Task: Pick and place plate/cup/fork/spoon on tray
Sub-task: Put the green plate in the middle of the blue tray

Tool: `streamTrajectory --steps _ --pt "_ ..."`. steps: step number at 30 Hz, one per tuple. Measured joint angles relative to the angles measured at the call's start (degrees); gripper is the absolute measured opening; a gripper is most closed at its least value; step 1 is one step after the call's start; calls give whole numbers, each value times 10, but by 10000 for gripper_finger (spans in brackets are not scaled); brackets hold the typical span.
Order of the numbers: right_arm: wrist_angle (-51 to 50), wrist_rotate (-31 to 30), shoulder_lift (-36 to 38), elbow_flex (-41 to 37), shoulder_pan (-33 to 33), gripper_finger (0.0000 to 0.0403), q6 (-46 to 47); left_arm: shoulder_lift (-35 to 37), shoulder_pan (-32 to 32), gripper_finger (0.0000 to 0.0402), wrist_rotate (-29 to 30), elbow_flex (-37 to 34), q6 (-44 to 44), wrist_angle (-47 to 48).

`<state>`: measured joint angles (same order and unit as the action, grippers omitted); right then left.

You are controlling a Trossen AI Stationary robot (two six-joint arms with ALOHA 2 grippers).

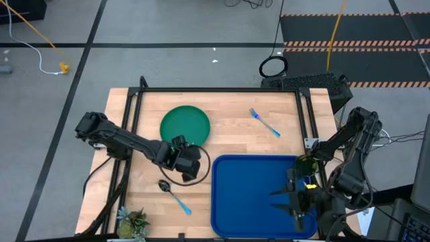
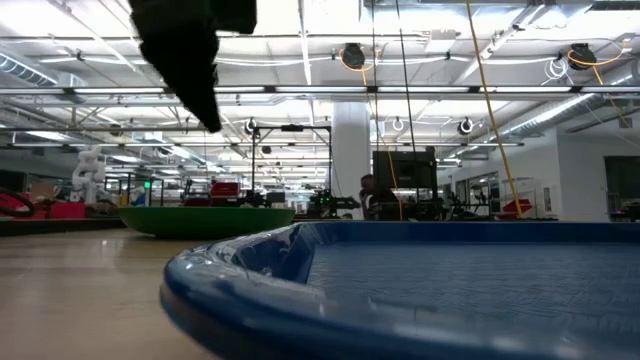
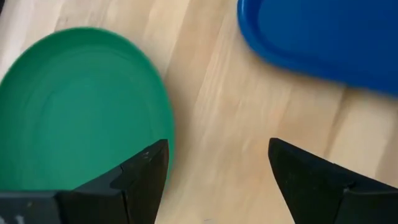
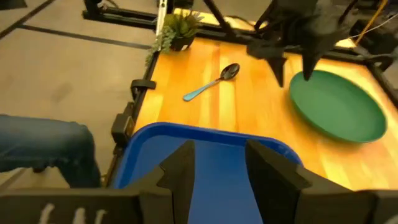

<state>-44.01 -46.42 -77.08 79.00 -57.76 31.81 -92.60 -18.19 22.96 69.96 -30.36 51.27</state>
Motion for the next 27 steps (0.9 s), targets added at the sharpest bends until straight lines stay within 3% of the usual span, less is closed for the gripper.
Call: streamTrajectory --steps 6,18,27 --pt "-1 -16 -8 -1 5 132 -4 0 5 278 -1 -51 79 -13" --pt "0 -16 -5 -31 21 132 -15 0 32 278 -4 -129 104 -27" --pt "1 -15 -5 -31 24 132 -15 0 54 278 -4 -187 138 -96"
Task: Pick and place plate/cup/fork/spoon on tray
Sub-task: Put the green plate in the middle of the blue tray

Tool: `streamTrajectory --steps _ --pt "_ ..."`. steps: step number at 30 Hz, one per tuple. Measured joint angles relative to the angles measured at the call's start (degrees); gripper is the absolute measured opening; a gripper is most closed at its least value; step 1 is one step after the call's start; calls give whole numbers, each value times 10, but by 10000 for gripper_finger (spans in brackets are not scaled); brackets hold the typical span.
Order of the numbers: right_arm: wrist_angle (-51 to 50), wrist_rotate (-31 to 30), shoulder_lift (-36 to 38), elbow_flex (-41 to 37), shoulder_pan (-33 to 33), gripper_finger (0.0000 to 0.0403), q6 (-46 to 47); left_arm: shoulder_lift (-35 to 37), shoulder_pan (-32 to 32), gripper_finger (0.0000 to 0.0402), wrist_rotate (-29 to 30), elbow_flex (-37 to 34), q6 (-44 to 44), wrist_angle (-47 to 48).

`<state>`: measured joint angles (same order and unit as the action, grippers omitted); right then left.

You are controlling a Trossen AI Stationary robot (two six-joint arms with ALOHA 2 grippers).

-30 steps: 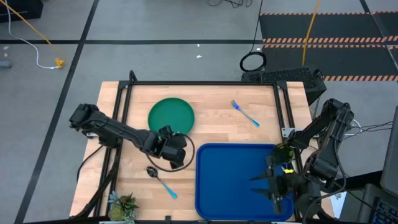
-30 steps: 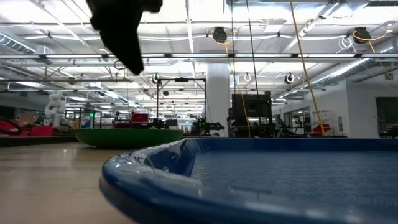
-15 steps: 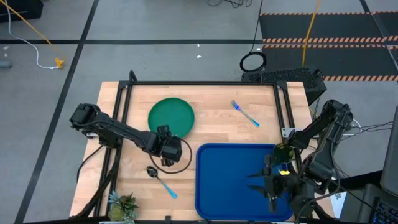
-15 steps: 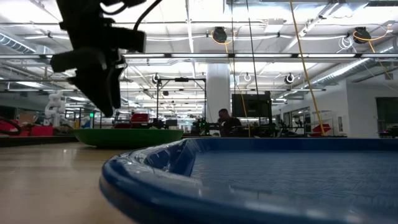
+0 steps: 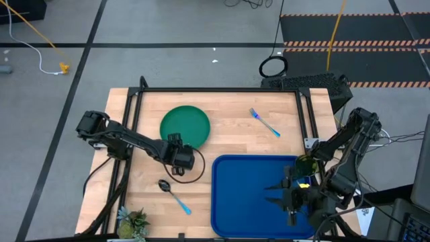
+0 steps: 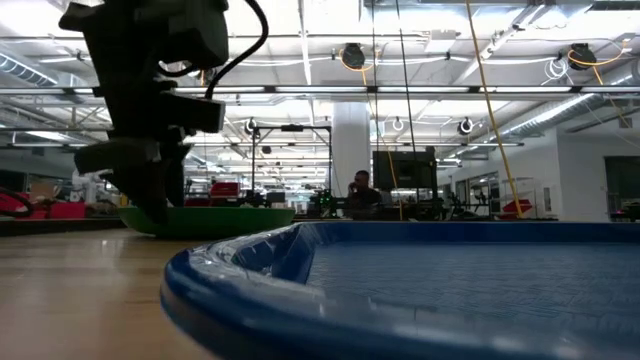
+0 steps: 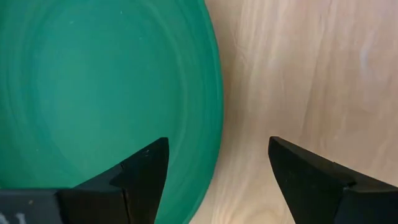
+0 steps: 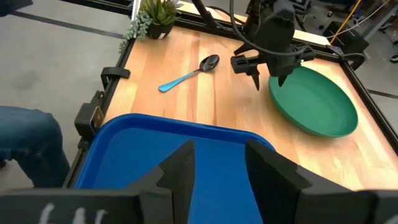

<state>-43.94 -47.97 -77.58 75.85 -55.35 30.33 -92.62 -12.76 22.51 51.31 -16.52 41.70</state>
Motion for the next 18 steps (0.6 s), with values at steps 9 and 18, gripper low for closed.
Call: streamTrajectory --steps 9,18 --pt "0 0 0 0 3 132 -8 0 1 269 0 -23 23 -26" --pt "0 0 0 0 3 132 -8 0 1 166 9 -23 30 -28"
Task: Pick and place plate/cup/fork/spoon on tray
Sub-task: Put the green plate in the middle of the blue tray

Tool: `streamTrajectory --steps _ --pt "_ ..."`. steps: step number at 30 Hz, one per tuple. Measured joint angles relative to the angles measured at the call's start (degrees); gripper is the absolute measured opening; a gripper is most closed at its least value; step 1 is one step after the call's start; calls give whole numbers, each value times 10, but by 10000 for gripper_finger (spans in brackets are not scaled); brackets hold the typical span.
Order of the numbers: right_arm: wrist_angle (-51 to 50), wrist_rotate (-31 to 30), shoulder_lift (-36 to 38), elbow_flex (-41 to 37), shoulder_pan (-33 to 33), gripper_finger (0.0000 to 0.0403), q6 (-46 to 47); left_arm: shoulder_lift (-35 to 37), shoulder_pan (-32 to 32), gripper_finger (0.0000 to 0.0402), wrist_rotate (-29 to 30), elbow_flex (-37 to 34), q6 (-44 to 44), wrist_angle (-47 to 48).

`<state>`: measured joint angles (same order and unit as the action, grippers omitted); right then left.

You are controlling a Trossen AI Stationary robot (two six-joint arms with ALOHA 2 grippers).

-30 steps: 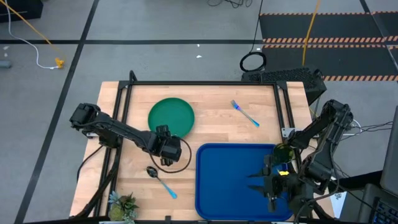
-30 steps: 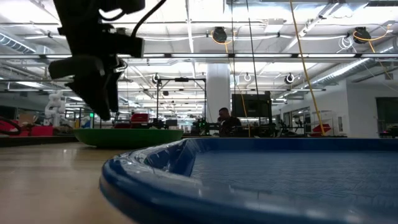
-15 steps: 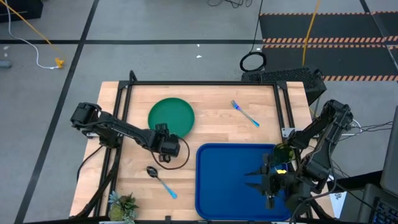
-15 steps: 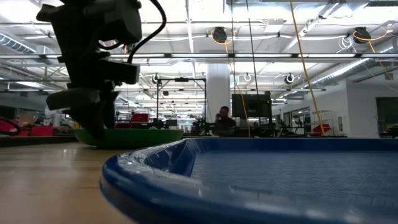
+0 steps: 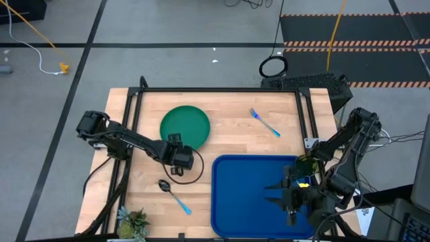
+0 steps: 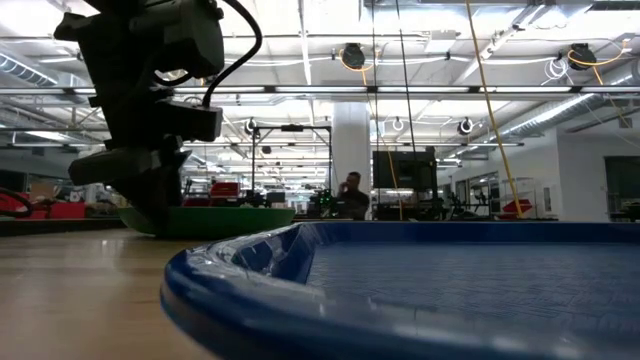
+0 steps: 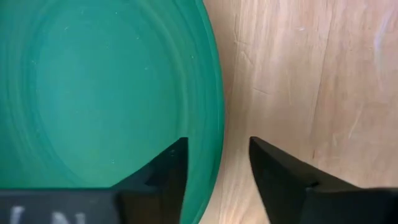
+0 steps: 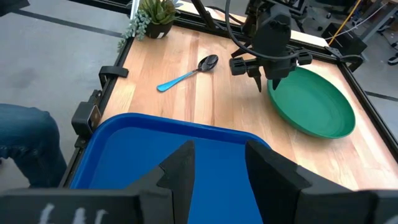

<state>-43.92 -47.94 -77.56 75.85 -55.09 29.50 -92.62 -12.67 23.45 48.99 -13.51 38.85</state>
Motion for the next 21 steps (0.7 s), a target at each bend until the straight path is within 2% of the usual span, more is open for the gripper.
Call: streamTrajectory --steps 13,21 --pt "0 2 0 0 0 132 0 0 -2 17 1 0 17 -1" --pt "0 2 0 0 0 132 0 -1 -16 15 1 46 11 28"
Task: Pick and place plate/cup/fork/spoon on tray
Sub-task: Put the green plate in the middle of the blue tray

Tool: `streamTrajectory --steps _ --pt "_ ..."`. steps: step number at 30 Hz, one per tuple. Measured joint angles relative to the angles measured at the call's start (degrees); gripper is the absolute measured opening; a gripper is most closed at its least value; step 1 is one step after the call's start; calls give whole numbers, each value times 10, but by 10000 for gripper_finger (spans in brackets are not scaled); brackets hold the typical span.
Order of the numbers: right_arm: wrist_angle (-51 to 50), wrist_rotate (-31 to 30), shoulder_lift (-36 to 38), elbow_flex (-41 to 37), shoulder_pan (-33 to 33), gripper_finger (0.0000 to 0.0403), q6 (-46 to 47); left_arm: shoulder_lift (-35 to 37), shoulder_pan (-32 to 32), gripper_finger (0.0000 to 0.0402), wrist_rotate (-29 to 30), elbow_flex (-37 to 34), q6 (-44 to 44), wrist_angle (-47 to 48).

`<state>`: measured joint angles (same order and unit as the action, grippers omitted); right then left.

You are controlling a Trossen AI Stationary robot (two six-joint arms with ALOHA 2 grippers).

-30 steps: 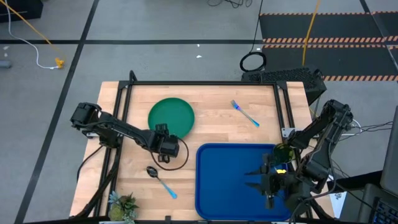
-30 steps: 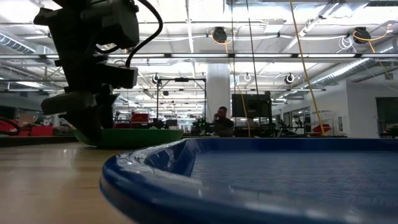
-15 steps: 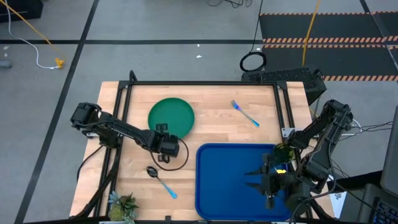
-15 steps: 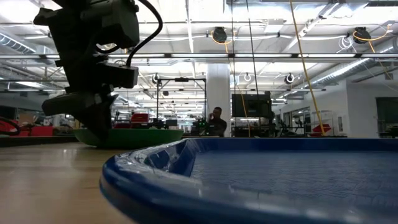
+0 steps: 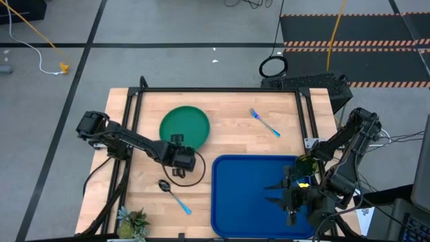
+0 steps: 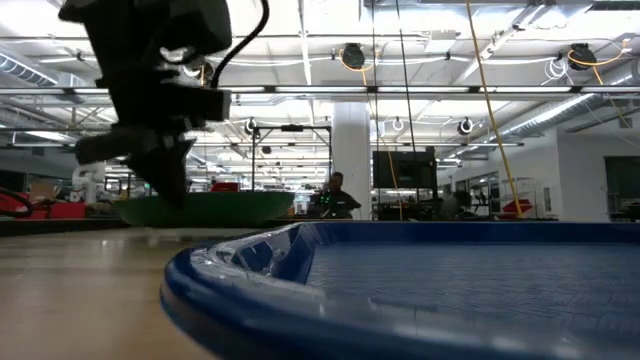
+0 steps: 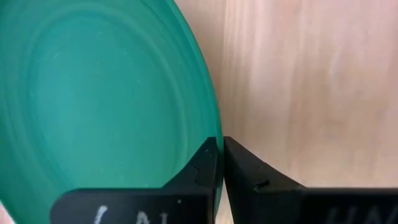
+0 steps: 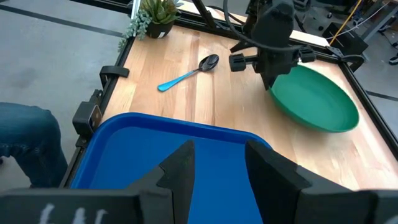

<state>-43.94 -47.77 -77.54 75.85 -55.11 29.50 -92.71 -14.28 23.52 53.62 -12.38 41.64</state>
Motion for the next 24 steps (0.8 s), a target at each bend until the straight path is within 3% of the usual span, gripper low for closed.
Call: streamTrajectory --steps 7,15,24 --pt "0 0 0 0 0 132 -2 0 -27 13 23 116 3 57" --pt "0 -1 5 0 0 132 -2 0 -72 8 26 241 67 47" --pt "5 -49 12 0 -1 132 -8 0 -126 8 31 298 82 45"
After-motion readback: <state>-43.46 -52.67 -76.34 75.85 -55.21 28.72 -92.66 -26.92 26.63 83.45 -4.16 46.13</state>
